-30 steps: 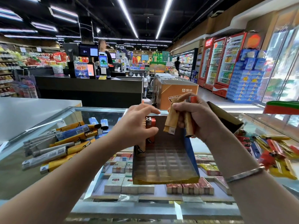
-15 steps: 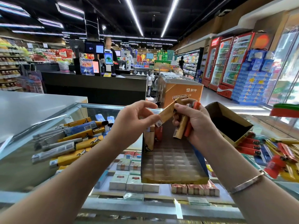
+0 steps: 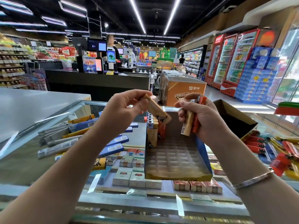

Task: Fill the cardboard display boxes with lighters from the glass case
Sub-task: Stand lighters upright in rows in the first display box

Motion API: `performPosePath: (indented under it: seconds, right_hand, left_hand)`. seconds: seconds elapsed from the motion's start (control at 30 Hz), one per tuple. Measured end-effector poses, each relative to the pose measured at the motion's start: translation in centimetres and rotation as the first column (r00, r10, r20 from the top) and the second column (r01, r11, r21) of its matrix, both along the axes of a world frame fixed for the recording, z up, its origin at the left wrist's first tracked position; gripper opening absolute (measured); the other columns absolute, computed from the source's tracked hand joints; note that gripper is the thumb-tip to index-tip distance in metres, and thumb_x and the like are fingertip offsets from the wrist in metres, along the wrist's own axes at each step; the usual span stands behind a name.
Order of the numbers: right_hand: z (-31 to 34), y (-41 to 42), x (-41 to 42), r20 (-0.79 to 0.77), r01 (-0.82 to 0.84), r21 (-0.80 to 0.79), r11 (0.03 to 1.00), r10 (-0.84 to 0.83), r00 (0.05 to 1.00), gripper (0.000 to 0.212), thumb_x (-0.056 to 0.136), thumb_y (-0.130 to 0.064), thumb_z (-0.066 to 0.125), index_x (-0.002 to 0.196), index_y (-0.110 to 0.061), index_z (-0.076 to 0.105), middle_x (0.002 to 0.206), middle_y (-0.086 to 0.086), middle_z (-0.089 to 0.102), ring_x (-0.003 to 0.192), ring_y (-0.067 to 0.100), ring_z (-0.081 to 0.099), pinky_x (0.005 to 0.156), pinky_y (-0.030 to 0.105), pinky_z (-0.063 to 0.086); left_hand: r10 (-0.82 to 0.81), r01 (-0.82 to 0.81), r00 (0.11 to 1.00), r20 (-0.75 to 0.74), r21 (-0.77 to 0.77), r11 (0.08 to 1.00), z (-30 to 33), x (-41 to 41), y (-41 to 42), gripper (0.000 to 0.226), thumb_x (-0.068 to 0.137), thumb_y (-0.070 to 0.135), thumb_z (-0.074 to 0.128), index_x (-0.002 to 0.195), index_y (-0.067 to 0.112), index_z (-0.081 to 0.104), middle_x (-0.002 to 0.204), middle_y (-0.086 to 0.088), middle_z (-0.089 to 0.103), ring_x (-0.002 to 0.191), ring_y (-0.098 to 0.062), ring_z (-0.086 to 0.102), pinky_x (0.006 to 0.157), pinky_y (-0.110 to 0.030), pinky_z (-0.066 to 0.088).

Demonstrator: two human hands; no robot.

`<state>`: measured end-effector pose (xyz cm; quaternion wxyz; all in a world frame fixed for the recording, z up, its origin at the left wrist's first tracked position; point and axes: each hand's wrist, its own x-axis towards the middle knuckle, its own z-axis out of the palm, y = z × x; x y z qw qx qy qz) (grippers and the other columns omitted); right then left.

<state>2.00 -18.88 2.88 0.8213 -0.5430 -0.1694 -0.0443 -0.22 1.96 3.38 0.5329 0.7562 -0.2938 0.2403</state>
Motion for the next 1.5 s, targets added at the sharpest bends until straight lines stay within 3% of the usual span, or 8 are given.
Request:
performPosePath:
  seconds: [0.17, 0.4, 0.57, 0.87, 1.1, 1.23, 1.33, 1.5]
  right_hand:
    - [-0.4, -0.3, 0.4, -0.025, 0.07, -0.092, 0.993, -0.072, 0.997, 0.02, 0.081, 0.006, 0.061, 0.089, -0.01, 0.052, 0.069, 0.013, 0.066, 0.052, 0.018, 0.059, 0.045, 0.026, 0.047]
    - [-0.7, -0.3, 0.5, -0.052, 0.065, -0.1, 0.993, -0.07, 0.996, 0.02, 0.082, 0.006, 0.06, 0.089, -0.011, 0.052, 0.069, 0.013, 0.067, 0.053, 0.018, 0.059, 0.046, 0.025, 0.047]
    - [-0.8, -0.1, 0.4, -0.057, 0.052, -0.127, 0.991, -0.06, 0.997, 0.018, 0.083, 0.005, 0.059, 0.089, -0.011, 0.052, 0.069, 0.012, 0.067, 0.054, 0.017, 0.06, 0.047, 0.026, 0.049]
    - [-1.1, 0.2, 0.4, -0.055, 0.039, -0.143, 0.989, -0.047, 0.997, 0.017, 0.084, 0.004, 0.059, 0.089, -0.011, 0.052, 0.069, 0.012, 0.067, 0.055, 0.017, 0.06, 0.049, 0.026, 0.049]
    - [-1.1, 0.1, 0.4, -0.05, 0.032, -0.144, 0.989, -0.04, 0.998, 0.017, 0.084, 0.004, 0.059, 0.089, -0.011, 0.053, 0.068, 0.011, 0.066, 0.056, 0.017, 0.06, 0.05, 0.027, 0.05]
    - [-1.2, 0.2, 0.5, -0.055, 0.081, -0.192, 0.978, -0.093, 0.994, 0.015, 0.084, -0.003, 0.063, 0.083, -0.014, 0.053, 0.064, 0.006, 0.064, 0.058, 0.018, 0.059, 0.057, 0.031, 0.051]
    - [-1.1, 0.2, 0.6, -0.05, 0.127, -0.246, 0.961, -0.144, 0.988, 0.015, 0.084, -0.017, 0.066, 0.078, -0.017, 0.053, 0.063, 0.001, 0.063, 0.061, 0.014, 0.055, 0.064, 0.029, 0.048]
    - [-0.6, 0.5, 0.2, -0.034, 0.124, -0.24, 0.963, -0.136, 0.99, 0.026, 0.077, -0.039, 0.063, 0.078, -0.017, 0.051, 0.06, 0.0, 0.054, 0.055, 0.012, 0.046, 0.059, 0.029, 0.041]
  left_hand:
    - [-0.047, 0.052, 0.998, -0.031, 0.172, 0.984, 0.0, -0.8, 0.5, 0.026, 0.072, 0.03, 0.063, 0.098, 0.033, 0.063, 0.08, -0.002, 0.068, 0.077, -0.016, 0.066, 0.074, -0.023, 0.055]
    - [-0.028, -0.018, 0.994, 0.102, 0.427, 0.904, 0.0, -0.7, 0.4, 0.028, 0.075, 0.009, 0.072, 0.097, 0.026, 0.067, 0.084, 0.013, 0.065, 0.077, -0.004, 0.064, 0.068, -0.012, 0.05]
    - [-0.014, -0.135, 0.966, 0.258, 0.549, 0.825, -0.1, -1.0, -0.1, 0.021, 0.077, 0.016, 0.072, 0.098, 0.018, 0.072, 0.08, 0.02, 0.056, 0.072, -0.007, 0.063, 0.069, -0.028, 0.056]
    - [-0.009, -0.265, 0.911, 0.413, 0.603, 0.753, -0.3, -1.1, -0.5, 0.015, 0.08, 0.021, 0.07, 0.094, 0.018, 0.074, 0.08, 0.007, 0.06, 0.065, -0.014, 0.061, 0.056, -0.037, 0.053]
    - [0.022, -0.351, 0.886, 0.463, 0.639, 0.685, -0.2, -0.9, -0.1, 0.008, 0.076, 0.033, 0.073, 0.079, 0.026, 0.072, 0.081, 0.015, 0.052, 0.075, -0.006, 0.047, 0.053, -0.027, 0.042]
    - [0.075, -0.336, 0.908, 0.413, 0.608, 0.719, -0.6, -0.8, -0.1, 0.023, 0.079, 0.05, 0.06, 0.078, 0.03, 0.07, 0.087, 0.02, 0.049, 0.081, -0.005, 0.05, 0.057, -0.026, 0.041]
    - [0.103, -0.327, 0.914, 0.392, 0.563, 0.759, -0.9, -0.7, -0.6, 0.03, 0.081, 0.051, 0.052, 0.077, 0.027, 0.07, 0.085, 0.018, 0.05, 0.08, -0.005, 0.051, 0.059, -0.028, 0.045]
    - [0.193, -0.34, 0.915, 0.353, 0.422, 0.84, -1.5, -0.5, -1.6, 0.029, 0.084, 0.045, 0.051, 0.086, 0.024, 0.071, 0.086, 0.016, 0.055, 0.085, -0.008, 0.053, 0.065, -0.037, 0.05]
